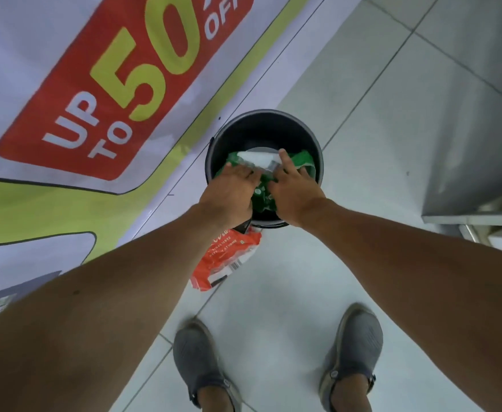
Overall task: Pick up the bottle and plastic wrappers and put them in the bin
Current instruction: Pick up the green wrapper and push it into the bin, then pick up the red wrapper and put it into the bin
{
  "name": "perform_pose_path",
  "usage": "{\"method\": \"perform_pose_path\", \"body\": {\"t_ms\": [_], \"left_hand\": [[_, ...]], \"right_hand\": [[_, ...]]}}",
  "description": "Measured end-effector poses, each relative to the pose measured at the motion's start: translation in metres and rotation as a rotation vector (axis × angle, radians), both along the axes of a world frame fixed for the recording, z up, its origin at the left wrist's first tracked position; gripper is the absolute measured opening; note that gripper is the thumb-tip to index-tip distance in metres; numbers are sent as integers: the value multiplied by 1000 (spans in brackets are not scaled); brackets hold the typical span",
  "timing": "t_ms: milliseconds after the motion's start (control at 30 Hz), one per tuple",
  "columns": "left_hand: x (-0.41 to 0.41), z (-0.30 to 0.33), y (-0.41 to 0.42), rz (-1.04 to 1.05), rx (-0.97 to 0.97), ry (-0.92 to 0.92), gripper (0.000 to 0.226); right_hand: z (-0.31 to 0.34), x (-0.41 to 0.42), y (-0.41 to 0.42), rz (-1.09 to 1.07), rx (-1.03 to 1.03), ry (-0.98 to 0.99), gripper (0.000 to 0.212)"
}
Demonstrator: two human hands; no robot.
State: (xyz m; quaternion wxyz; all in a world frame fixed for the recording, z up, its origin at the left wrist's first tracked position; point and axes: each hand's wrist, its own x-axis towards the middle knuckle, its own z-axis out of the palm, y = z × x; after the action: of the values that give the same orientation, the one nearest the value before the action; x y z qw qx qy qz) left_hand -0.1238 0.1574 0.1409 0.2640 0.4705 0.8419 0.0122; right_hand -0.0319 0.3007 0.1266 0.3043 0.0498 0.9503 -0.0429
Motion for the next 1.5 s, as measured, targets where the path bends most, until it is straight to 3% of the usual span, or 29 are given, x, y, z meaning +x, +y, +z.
{"method": "perform_pose_path", "body": {"t_ms": [133,200,300,400,533,667,867,1000,1067,1300,1500], "left_hand": [[6,9,-25,76,112,17,67],[11,20,-42,162,213,44,63],[23,39,-77,317,313,109,57],[40,38,-126,505,265,124,55],[72,-4,-176,480,-35,47,68],[97,-59,-196,422,-281,-48,98],[99,-140,-186,522,-259,-83,133],[103,-177,-188,511,-248,-85,138],[109,-187,-192,504,-233,-64,132],[118,-184,-211,446,-35,24,75],[123,-126,-221,463,-25,-5,76]], "right_hand": [[12,-7,-1,-53,-9,-30,63],[29,-4,-2,-84,-7,96,63],[55,11,-15,-112,-56,413,47],[67,36,-51,-25,-271,585,36],[38,72,-118,123,-448,400,42],[-36,71,-157,208,-281,33,79],[-132,30,-172,271,-35,0,105],[-172,31,-167,234,46,-11,124],[-180,40,-165,203,-1,-1,119],[-170,68,-165,160,-151,81,63],[-113,83,-179,47,-242,153,52]]}}
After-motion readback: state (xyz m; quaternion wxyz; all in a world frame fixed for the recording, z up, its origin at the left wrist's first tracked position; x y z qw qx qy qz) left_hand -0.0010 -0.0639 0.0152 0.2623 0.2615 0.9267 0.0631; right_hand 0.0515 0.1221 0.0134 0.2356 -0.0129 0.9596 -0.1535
